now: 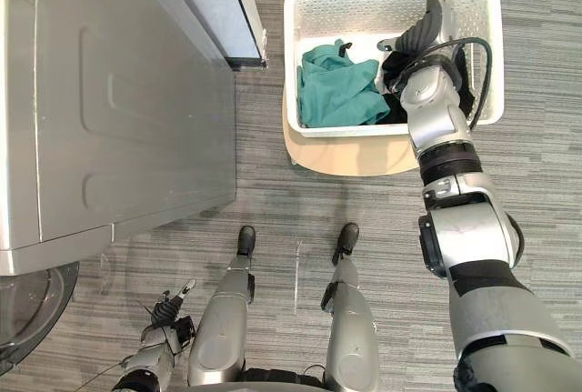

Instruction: Pick up the laundry basket with both hands and put the clothes into the washing machine.

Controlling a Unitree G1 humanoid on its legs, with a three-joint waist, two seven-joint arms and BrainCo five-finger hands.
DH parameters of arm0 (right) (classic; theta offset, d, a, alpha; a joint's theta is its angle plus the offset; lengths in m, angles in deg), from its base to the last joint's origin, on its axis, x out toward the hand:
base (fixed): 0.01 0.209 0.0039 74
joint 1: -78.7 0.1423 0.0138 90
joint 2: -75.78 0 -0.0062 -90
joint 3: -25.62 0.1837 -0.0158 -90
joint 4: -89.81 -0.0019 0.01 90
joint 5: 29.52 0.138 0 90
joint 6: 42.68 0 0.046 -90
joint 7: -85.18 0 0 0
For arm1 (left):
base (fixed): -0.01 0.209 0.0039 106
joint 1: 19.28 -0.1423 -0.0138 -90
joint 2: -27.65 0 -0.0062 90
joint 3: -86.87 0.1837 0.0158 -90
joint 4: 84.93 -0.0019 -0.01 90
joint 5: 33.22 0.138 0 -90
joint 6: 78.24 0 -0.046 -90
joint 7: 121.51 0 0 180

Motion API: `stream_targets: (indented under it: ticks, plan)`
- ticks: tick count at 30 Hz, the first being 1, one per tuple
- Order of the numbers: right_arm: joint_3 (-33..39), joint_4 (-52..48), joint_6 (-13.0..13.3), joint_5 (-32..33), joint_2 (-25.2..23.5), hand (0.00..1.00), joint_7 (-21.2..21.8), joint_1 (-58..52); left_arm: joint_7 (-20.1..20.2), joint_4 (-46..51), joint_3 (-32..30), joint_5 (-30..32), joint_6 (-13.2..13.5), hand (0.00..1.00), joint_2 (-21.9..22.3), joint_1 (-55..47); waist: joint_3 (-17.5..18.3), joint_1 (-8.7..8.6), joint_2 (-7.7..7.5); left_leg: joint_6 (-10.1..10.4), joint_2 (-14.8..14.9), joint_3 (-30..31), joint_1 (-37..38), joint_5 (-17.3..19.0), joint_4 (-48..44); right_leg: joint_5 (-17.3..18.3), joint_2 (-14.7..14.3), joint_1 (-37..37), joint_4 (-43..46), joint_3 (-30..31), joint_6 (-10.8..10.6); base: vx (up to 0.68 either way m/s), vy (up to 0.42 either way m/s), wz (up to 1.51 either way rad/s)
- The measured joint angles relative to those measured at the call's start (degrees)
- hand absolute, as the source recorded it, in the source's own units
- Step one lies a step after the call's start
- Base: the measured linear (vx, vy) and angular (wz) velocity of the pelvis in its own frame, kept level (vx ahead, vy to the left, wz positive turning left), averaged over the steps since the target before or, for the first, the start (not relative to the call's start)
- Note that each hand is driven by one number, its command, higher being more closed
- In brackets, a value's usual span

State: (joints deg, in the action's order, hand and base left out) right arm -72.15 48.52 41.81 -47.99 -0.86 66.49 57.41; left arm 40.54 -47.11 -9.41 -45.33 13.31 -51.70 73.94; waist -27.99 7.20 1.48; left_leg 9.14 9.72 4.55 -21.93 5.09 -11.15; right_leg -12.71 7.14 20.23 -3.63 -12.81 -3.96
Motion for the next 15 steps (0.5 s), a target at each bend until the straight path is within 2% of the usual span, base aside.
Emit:
stream_targets:
  ticks: [6,10,15]
  plan:
    - [-1.7,0.1,0.0,0.0,0.0,0.0,0.0,1.7,-1.1,0.0,1.7,-0.8,0.2,0.0,-0.3,0.7,-0.2,0.44,0.21,-0.1,-0.2,0.4,-0.8,0.0,0.0,-0.6,0.2,0.1,-0.6,-0.2,-0.1,0.01,0.017,0.06]
    - [-2.5,0.1,0.0,-0.1,-0.3,0.0,0.0,1.7,-1.1,0.0,1.9,-0.8,0.1,0.0,-0.2,1.8,-0.3,1.45,0.2,-0.1,-0.3,0.9,-2.6,0.0,-0.7,-0.6,0.1,1.3,-0.6,-0.5,-0.1,0.0,0.003,0.03]
    - [-4.2,0.1,0.0,-0.1,-2.4,0.0,0.0,1.7,-1.3,0.0,2.2,-0.8,0.1,0.0,-0.4,2.7,-0.9,1.38,0.14,-0.1,-0.3,1.7,-3.4,0.0,-1.1,-0.6,0.1,1.5,-0.6,-1.0,-0.1,-0.01,0.006,0.06]
